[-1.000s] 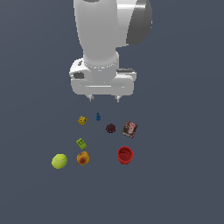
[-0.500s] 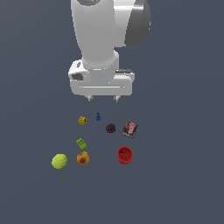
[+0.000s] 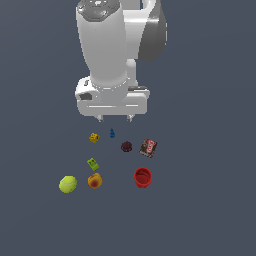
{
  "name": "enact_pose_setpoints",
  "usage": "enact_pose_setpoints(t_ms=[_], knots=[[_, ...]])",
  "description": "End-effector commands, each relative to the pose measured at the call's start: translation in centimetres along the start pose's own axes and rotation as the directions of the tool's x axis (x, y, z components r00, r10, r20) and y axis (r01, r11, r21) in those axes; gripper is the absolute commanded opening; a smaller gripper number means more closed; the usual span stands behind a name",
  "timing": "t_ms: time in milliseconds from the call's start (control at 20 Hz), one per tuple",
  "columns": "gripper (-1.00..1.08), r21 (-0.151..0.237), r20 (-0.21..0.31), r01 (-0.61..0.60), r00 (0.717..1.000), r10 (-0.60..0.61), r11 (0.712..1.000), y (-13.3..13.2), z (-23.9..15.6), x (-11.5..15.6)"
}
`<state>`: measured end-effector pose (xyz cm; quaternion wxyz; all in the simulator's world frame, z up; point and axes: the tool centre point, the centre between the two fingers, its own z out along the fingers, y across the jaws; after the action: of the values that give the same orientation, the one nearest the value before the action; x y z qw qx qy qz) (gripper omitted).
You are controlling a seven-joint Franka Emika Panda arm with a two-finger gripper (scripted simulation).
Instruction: Pick up a designated object from a clutter of objects.
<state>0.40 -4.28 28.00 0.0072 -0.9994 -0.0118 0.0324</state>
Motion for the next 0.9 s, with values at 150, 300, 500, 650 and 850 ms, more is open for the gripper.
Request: enact_pose_setpoints(t_ms=[150,300,500,650,850], knots=[[1.00,-0.001,-0.006,0.070,0.998,-0.070,0.998,1.3,1.9,1.1],[1.00,-0.003,-0.011,0.121,0.993,-0.121,0.993,2.2,3.3,1.8],[1.00,-0.006,-0.018,0.198,0.980,-0.198,0.980,3.7,5.6,2.9],[1.00,-0.010,-0.023,0.257,0.966,-0.257,0.966,4.8,7.3,3.5],[1.00,-0.015,-0.028,0.333,0.943,-0.333,0.943,6.3,9.7,4.3]])
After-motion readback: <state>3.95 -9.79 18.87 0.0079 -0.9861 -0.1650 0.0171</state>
